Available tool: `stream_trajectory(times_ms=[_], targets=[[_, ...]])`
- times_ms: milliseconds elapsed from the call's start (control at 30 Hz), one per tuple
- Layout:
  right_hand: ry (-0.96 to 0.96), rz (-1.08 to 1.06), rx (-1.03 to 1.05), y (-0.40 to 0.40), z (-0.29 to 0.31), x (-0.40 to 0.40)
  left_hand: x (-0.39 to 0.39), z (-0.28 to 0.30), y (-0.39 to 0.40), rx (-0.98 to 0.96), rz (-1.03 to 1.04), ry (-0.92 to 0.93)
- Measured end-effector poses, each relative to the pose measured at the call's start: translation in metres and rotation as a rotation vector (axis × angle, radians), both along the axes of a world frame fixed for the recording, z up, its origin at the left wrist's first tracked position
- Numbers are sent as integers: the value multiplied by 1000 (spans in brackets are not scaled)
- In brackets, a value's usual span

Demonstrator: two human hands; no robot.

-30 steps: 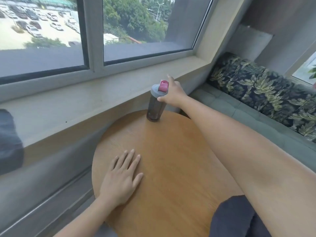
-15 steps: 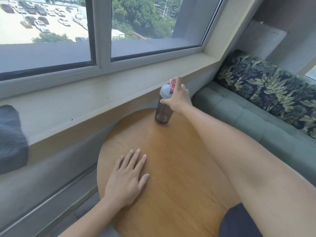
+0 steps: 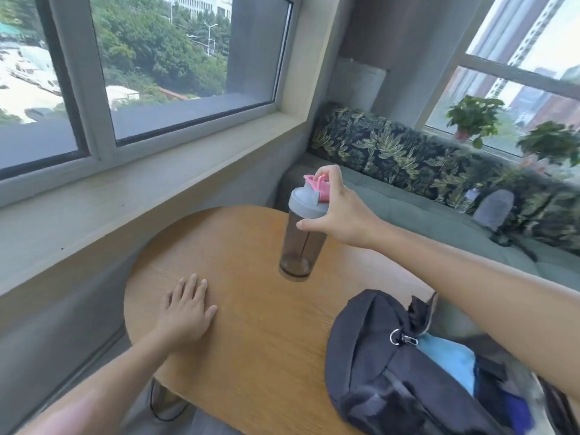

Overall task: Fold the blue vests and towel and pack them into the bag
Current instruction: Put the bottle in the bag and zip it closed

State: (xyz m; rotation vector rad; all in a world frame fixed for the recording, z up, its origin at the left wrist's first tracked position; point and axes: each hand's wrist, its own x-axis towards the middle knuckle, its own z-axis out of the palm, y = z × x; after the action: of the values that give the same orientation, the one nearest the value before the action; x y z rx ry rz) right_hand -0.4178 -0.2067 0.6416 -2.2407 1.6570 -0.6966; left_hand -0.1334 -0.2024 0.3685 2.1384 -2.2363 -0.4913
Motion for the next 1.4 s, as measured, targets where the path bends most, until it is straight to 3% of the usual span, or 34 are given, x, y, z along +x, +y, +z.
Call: stream_trajectory(times_ms=[267, 367, 467, 633, 733, 867, 1033, 1200, 1300, 1400], targets=[[-17, -234, -123, 102, 72, -101, -139, 134, 43, -279, -112, 538], [-12, -346, -206, 151, 99, -153, -206, 188, 85, -373, -299, 684], [-6, -449, -253, 193, 114, -201, -261, 222, 127, -343, -478, 776], [-50, -583, -284, 254, 111, -267, -347, 234, 176, -108, -650, 667], [-87, -632, -295, 284, 99, -302, -399, 225, 183, 188, -560, 667], [-147, -715, -339, 312, 79, -336, -455, 207, 183, 521, -324, 849], [-280, -768, -344, 334, 50, -366, -497, 185, 184, 548, -253, 829], [-410, -810, -294, 330, 7, -380, -505, 179, 179, 410, -246, 740], [-575, -846, -265, 325, -26, -385, -501, 176, 171, 382, -235, 679], [-706, -885, -210, 326, -62, -390, -491, 177, 166, 425, -241, 736]])
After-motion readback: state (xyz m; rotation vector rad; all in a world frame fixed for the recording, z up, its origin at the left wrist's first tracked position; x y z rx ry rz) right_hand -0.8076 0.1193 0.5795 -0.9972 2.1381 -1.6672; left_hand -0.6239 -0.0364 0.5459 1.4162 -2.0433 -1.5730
